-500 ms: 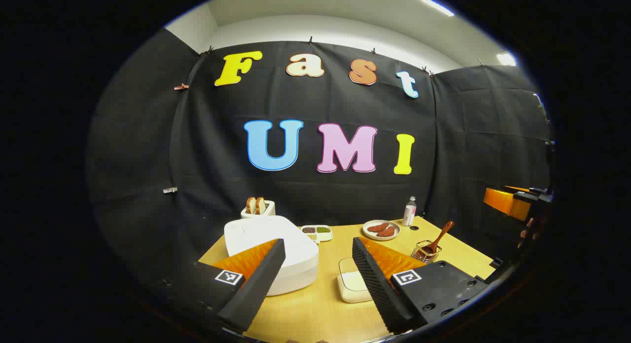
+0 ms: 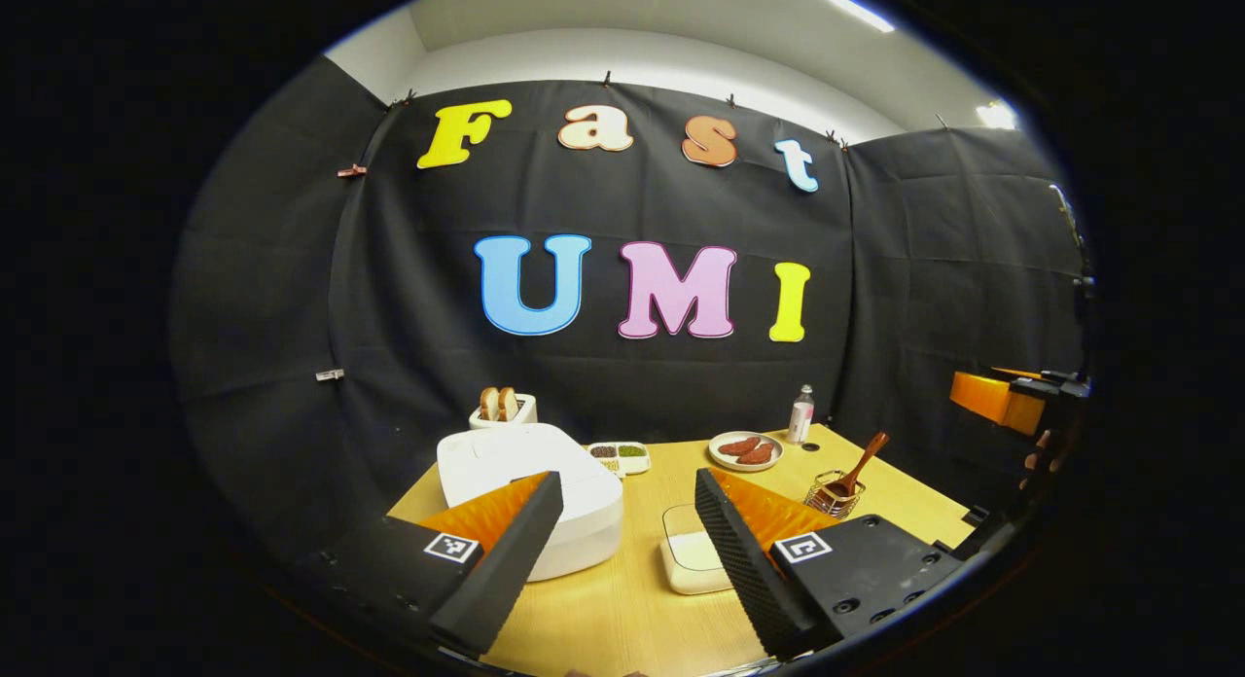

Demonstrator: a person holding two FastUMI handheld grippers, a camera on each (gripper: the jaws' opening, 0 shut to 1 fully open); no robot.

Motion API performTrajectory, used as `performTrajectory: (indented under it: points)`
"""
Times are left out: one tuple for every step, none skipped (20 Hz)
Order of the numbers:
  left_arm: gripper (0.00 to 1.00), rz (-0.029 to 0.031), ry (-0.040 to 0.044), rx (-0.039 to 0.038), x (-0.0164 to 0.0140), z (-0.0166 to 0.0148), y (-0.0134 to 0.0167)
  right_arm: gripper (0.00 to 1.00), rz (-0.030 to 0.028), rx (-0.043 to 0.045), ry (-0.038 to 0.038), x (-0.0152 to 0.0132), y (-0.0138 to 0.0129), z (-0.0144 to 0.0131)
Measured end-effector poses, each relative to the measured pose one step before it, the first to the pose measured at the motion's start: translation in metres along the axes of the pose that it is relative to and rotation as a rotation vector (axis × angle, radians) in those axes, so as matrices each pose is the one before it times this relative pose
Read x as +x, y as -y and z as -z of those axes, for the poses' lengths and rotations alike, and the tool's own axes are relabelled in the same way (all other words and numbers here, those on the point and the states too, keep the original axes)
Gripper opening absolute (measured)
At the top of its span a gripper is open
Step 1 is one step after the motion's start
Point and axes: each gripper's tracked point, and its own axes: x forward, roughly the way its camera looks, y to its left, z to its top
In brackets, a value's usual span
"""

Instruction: Close the left gripper, press the button to open the rice cooker; take a wooden spoon from the chopstick holder with the right hand, scoop a spoonful of rice and pour it into the rice cooker, then put the wooden spoon back into the chopstick holder.

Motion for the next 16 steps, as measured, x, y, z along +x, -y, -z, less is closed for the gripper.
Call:
performTrajectory:
  points:
    - [0.95,-0.00202,-0.00267,-0.00215,0.00009,0.00146,-0.00112,0.98,-0.00028,0.00338,-0.00417,-0.00012,-0.00074,-0.0006]
    - [0.95,0.00143,-0.00306,-0.00118,0.00057,0.00049,-0.00082,0.98,0.00716,0.00684,-0.00103,-0.00127,0.00057,-0.00284]
    - [0.95,0.01086,-0.00004,0.01305,0.00233,0.00304,0.00229,0.98,0.00208,0.00697,0.01745,-0.0024,0.00016,-0.00918]
    - [0.95,0.00195,-0.00813,0.0303,0.00291,0.00431,0.00137,0.99,0.00332,-0.00351,0.01705,-0.00043,0.00015,-0.00679]
    - [0.95,-0.00837,-0.01145,0.02299,0.00305,0.00811,-0.00352,0.98,0.00567,-0.01342,0.00613,0.00045,0.00289,-0.00056]
    - [0.95,0.00394,-0.00836,-0.00072,0.0018,0.00401,0.00116,0.98,0.00018,-0.01454,-0.00406,0.00081,0.00196,0.00203]
    - [0.95,0.00929,-0.00301,-0.0188,0.001,0.00082,0.00543,0.99,-0.00068,-0.01147,-0.00728,0.00005,0.00131,0.0028]
    - [0.95,0.00188,-0.00168,-0.02578,0.00163,-0.00122,0.00226,0.98,0.00117,-0.00602,-0.00852,0.00115,0.002,0.0025]
    - [0.95,-0.0031,-0.00453,-0.01854,0.00093,-0.00052,-0.00096,0.98,0.00018,0.00119,-0.00663,0.00097,0.0016,0.00132]
    - [0.95,-0.00988,-0.00746,-0.01199,0.00277,-0.0013,-0.00125,0.99,0.00068,0.00963,-0.00516,0.00164,0.00103,0.00056]
    - [0.95,-0.00859,-0.00235,-0.01156,0.00355,-0.00074,-0.00202,0.99,-0.00332,0.01271,-0.00331,0.00318,-0.00009,-0.0005]
    - [0.95,-0.00656,0.00422,-0.01025,0.0039,-0.00544,-0.00182,0.98,-0.00528,0.00574,-0.0022,0.00448,-0.00008,-0.00015]
    - [0.95,-0.01005,0.00356,-0.00498,0.00433,-0.00396,-0.00259,0.98,-0.00519,-0.00258,-0.0018,0.00552,0.00137,0.00088]
    - [0.95,-0.01321,-0.00208,0.00426,0.00603,-0.00316,-0.00363,0.98,-0.00473,-0.00548,-0.00205,0.00695,0.00213,0.00083]
    - [0.95,-0.02417,-0.00658,0.01102,0.0061,-0.00128,-0.00592,0.98,-0.00539,-0.00233,0.00149,0.0058,0.00226,-0.00042]
    - [0.95,-0.02446,0.00044,0.00849,0.00411,-0.00277,-0.00762,0.98,-0.00366,0.00288,0.0017,0.00767,0.00162,-0.00113]
